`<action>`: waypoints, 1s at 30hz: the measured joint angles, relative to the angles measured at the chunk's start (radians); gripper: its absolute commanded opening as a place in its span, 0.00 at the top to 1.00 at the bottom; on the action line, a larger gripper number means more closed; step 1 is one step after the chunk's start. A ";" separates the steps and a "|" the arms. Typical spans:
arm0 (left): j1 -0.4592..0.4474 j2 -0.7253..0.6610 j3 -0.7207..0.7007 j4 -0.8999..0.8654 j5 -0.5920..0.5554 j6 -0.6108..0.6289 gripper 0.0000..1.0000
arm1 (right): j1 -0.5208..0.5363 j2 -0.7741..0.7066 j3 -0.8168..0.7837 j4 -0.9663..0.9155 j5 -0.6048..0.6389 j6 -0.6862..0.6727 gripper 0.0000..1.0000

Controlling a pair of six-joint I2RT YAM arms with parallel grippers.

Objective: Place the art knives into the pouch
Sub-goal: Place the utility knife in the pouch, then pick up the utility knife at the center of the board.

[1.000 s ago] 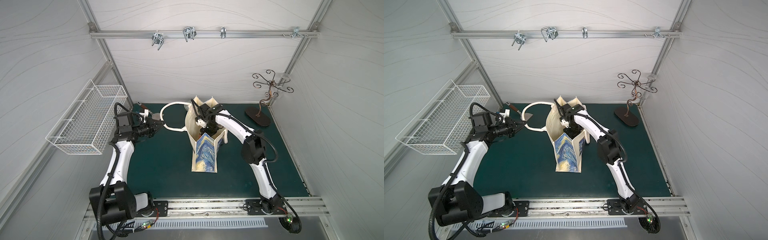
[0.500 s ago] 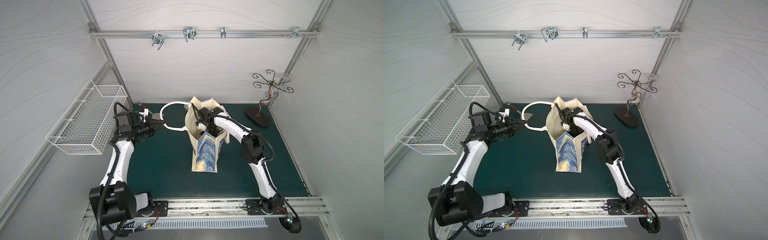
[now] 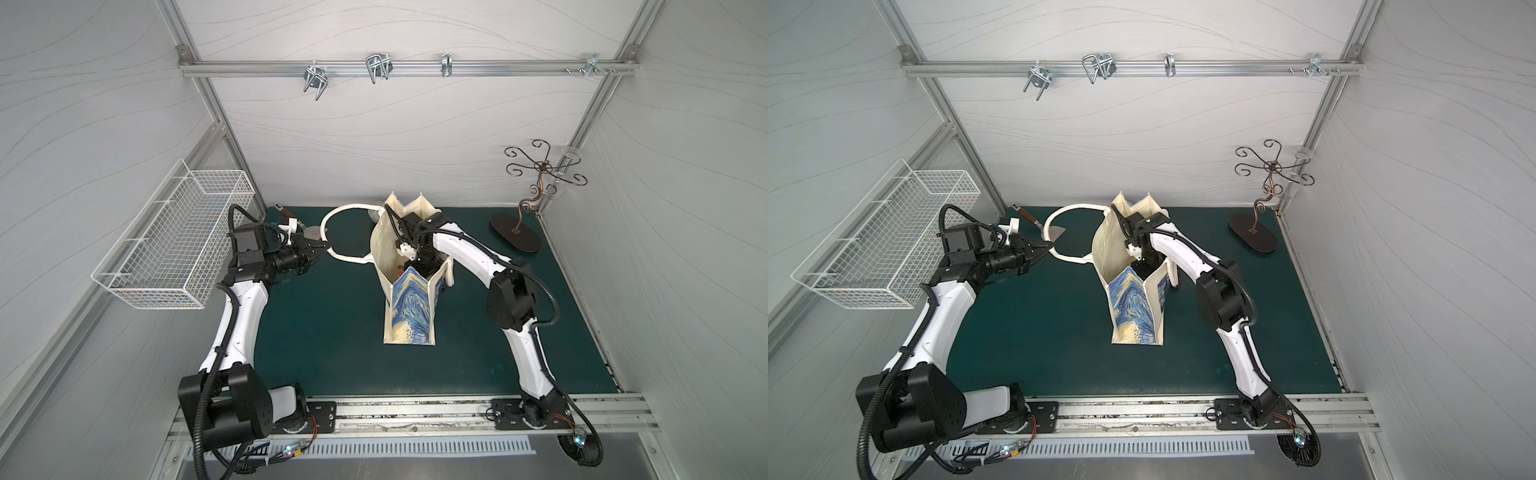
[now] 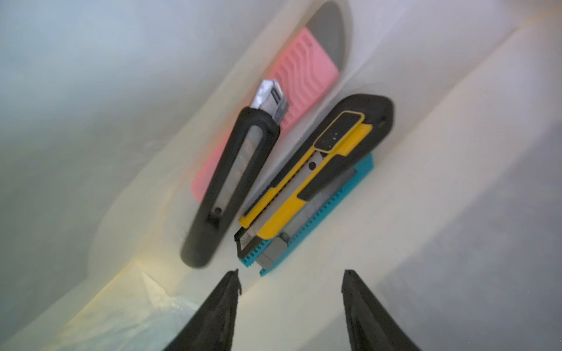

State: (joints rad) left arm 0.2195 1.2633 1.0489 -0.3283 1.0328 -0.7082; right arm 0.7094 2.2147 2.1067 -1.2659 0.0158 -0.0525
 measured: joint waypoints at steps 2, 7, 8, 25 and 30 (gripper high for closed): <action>0.000 0.000 0.000 -0.008 0.000 0.002 1.00 | 0.000 -0.034 0.015 0.000 0.005 0.002 0.41; 0.000 0.000 0.000 -0.016 0.000 0.003 1.00 | 0.000 -0.187 0.070 0.010 0.028 0.022 0.30; 0.000 0.000 0.000 -0.016 0.000 0.003 1.00 | -0.002 -0.225 0.073 0.019 0.034 0.027 0.28; 0.000 0.000 0.000 -0.011 0.000 0.002 1.00 | -0.391 -0.645 -0.278 0.292 -0.005 0.246 0.15; 0.000 0.000 0.000 -0.011 0.000 0.002 1.00 | -0.407 -0.526 -0.427 0.365 -0.040 0.279 0.16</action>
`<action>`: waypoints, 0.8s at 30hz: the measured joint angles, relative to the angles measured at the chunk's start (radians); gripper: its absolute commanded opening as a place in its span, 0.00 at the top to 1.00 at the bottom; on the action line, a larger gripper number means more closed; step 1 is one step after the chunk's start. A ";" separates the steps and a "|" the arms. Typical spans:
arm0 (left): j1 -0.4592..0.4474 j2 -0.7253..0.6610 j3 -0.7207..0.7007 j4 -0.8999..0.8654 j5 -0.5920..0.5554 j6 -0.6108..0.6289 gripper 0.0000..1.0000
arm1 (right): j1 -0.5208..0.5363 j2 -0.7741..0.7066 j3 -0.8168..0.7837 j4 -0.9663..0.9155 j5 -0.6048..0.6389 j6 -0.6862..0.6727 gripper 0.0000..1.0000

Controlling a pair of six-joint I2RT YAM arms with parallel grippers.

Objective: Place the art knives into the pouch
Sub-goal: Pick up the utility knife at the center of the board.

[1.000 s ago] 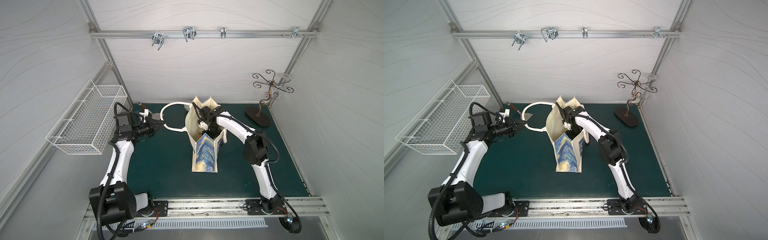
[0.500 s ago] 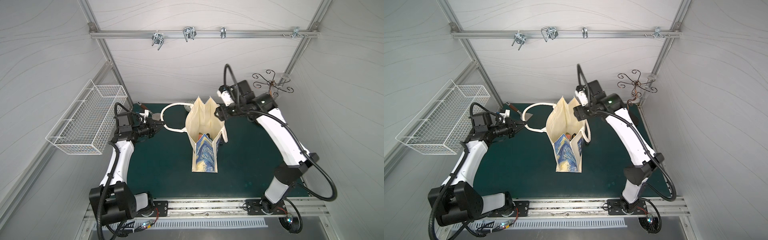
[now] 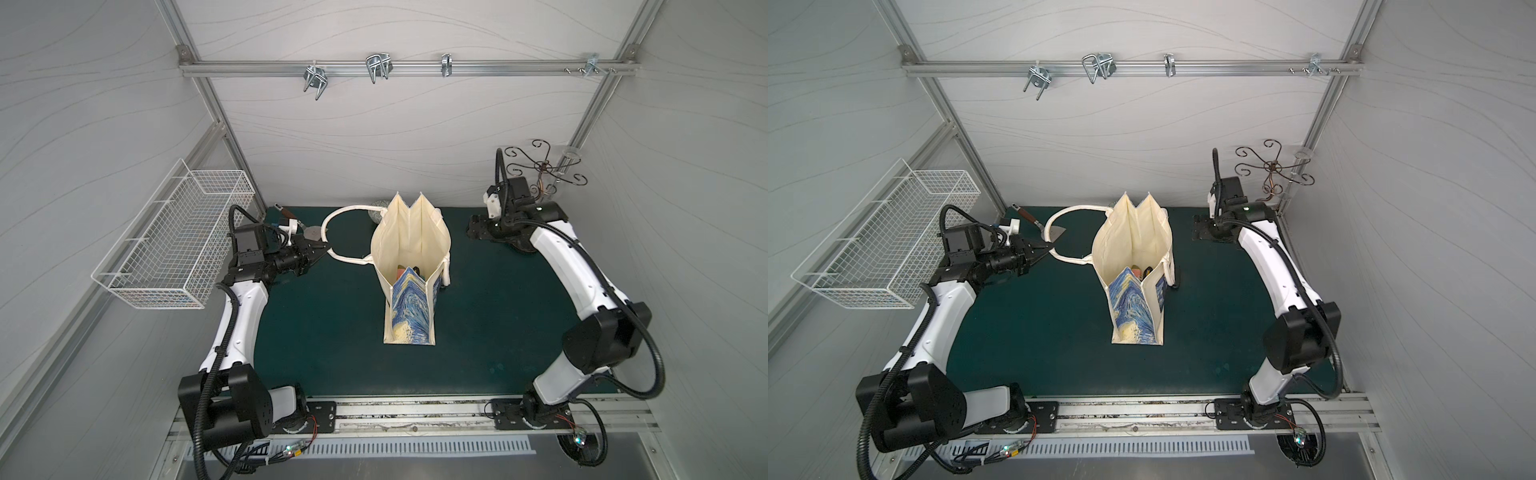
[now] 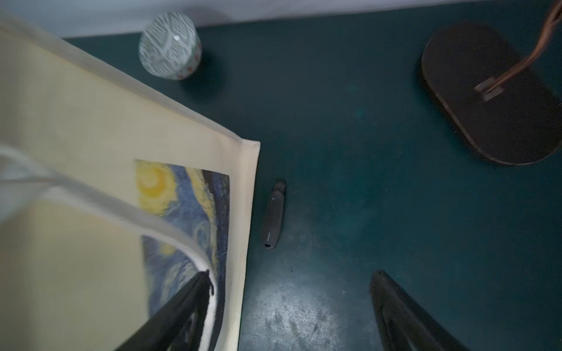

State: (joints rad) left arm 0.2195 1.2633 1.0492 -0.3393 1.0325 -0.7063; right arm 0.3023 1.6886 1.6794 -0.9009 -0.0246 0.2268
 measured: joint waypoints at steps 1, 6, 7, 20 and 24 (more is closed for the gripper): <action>0.000 0.000 0.000 0.000 0.000 0.000 1.00 | 0.000 0.029 -0.030 0.014 -0.008 0.010 0.17; 0.000 0.000 0.000 0.000 0.000 0.000 1.00 | 0.007 0.173 -0.094 0.057 -0.050 0.026 0.18; 0.000 0.000 0.000 0.000 0.000 0.000 1.00 | 0.011 0.201 -0.102 0.069 -0.055 0.029 0.18; 0.000 0.000 -0.001 0.000 0.001 0.004 1.00 | 0.137 0.383 -0.112 0.151 -0.049 0.063 0.18; 0.000 0.000 -0.001 -0.001 0.001 0.015 1.00 | 0.151 0.416 -0.104 0.149 -0.007 0.070 0.18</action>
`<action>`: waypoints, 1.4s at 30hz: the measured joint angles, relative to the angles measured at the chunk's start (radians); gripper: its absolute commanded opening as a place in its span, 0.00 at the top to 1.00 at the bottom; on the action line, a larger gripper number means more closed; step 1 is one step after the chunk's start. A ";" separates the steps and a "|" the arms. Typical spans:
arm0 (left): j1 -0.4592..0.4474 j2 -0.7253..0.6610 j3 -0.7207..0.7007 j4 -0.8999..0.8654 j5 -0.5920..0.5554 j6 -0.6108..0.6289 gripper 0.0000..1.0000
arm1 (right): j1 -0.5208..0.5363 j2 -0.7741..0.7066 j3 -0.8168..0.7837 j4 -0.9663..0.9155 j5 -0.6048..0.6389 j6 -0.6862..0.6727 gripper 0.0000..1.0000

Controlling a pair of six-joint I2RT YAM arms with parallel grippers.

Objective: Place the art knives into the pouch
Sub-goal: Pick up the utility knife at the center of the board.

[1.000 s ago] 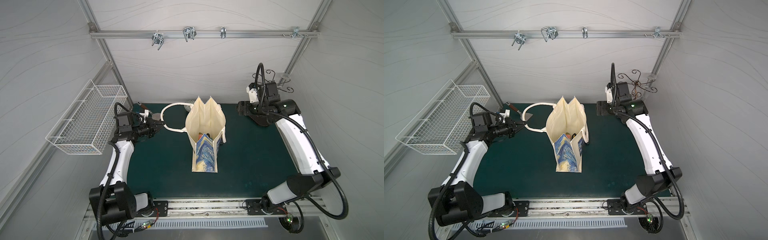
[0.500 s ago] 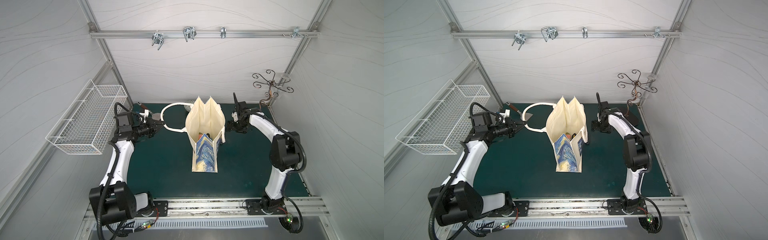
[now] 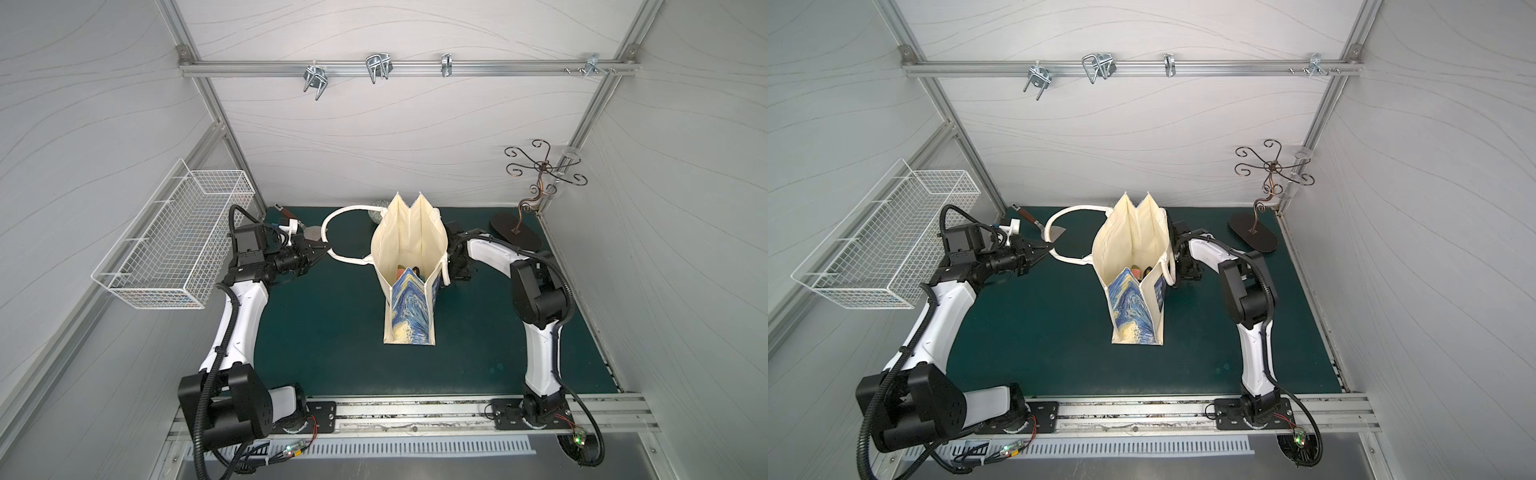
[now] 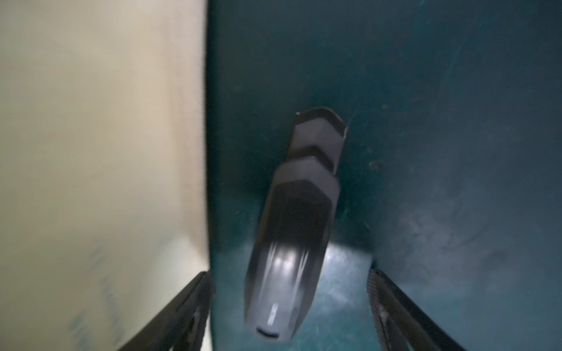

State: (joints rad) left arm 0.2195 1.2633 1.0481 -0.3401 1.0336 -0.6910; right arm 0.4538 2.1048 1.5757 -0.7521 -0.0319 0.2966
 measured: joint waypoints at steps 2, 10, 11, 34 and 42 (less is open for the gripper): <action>0.000 0.000 0.000 0.000 0.000 0.003 1.00 | 0.003 0.002 0.004 0.002 0.013 0.003 0.23; 0.000 0.000 0.000 -0.018 0.007 0.023 1.00 | 0.003 0.032 0.036 -0.008 0.040 0.003 0.60; 0.000 0.000 0.000 -0.019 0.007 0.026 1.00 | 0.002 0.034 0.037 -0.007 0.042 0.002 0.70; 0.000 0.001 0.000 -0.018 0.007 0.033 1.00 | -0.069 -0.277 0.024 -0.106 0.077 -0.070 0.96; 0.000 0.001 0.000 -0.019 0.007 0.033 1.00 | -0.076 -0.507 0.174 -0.143 -0.006 -0.100 1.00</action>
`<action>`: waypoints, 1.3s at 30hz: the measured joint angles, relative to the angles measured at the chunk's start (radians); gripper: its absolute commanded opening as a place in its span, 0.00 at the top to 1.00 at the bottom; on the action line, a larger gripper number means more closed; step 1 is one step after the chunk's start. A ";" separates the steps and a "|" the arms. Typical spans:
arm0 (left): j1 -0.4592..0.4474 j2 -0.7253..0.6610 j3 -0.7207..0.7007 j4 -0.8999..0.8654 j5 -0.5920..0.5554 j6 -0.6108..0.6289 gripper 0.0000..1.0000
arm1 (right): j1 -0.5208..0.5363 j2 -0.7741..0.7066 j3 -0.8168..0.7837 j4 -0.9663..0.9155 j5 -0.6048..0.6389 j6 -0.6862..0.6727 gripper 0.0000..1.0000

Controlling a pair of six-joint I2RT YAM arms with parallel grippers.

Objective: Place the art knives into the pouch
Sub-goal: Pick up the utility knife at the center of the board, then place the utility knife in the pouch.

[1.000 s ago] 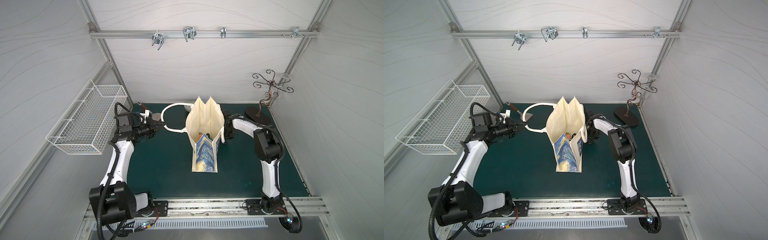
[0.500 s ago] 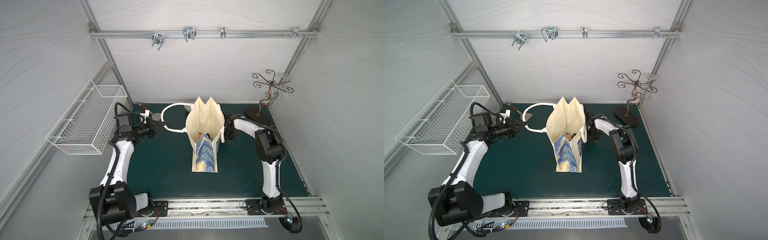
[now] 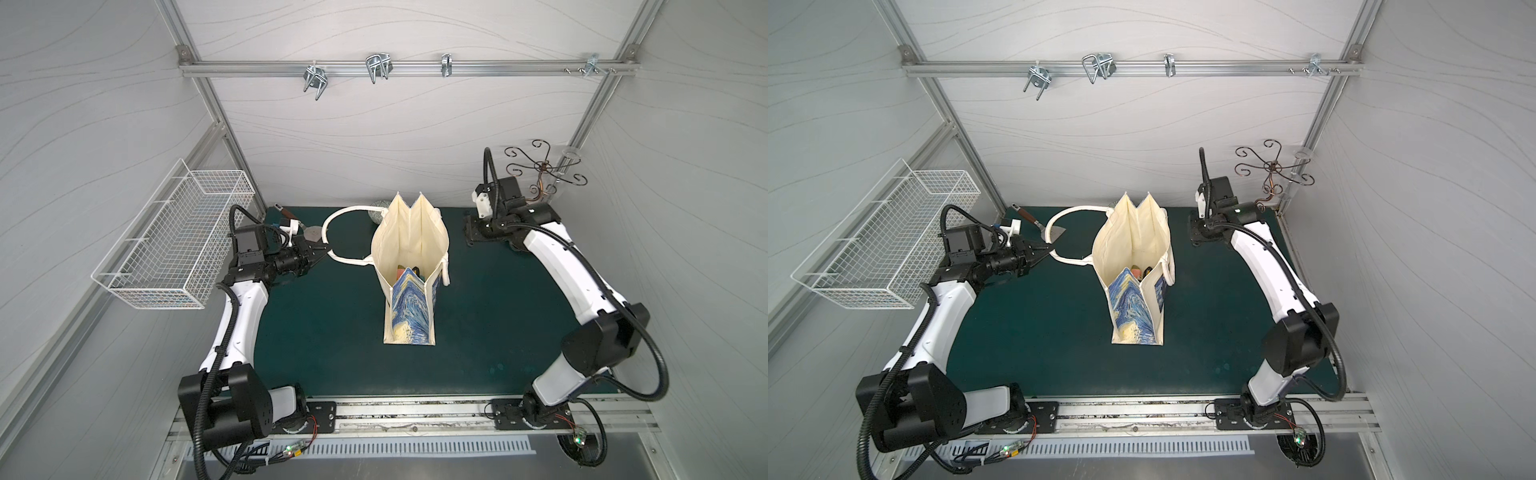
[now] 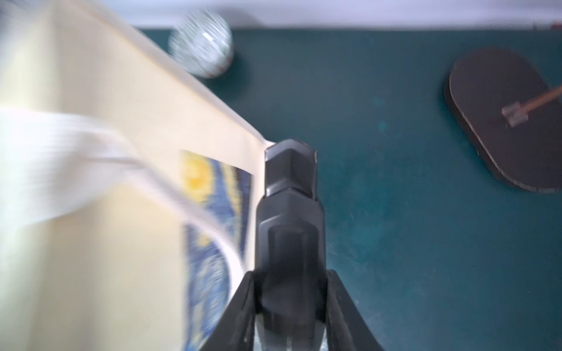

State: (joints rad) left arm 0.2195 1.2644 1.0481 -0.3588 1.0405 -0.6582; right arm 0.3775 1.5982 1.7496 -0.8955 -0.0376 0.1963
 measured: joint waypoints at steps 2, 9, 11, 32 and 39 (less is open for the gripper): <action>0.000 0.000 0.000 0.000 0.000 0.000 1.00 | 0.001 -0.056 0.002 0.012 -0.056 -0.008 1.00; 0.000 0.000 0.000 0.000 0.000 -0.003 1.00 | 0.018 -0.146 0.080 0.049 -0.261 -0.020 1.00; 0.000 0.000 0.000 0.000 0.000 -0.005 1.00 | 0.051 -0.142 0.106 0.053 -0.291 -0.026 1.00; 0.000 -0.006 0.000 0.000 0.000 -0.011 1.00 | 0.247 0.359 0.413 -0.215 -0.219 -0.090 1.00; 0.000 -0.006 0.000 0.001 0.000 -0.011 1.00 | 0.279 0.464 0.489 -0.312 -0.109 -0.126 1.00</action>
State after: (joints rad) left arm 0.2195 1.2587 1.0481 -0.3580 1.0401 -0.6693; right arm 0.6563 2.0624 2.2383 -1.2076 -0.1463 0.0704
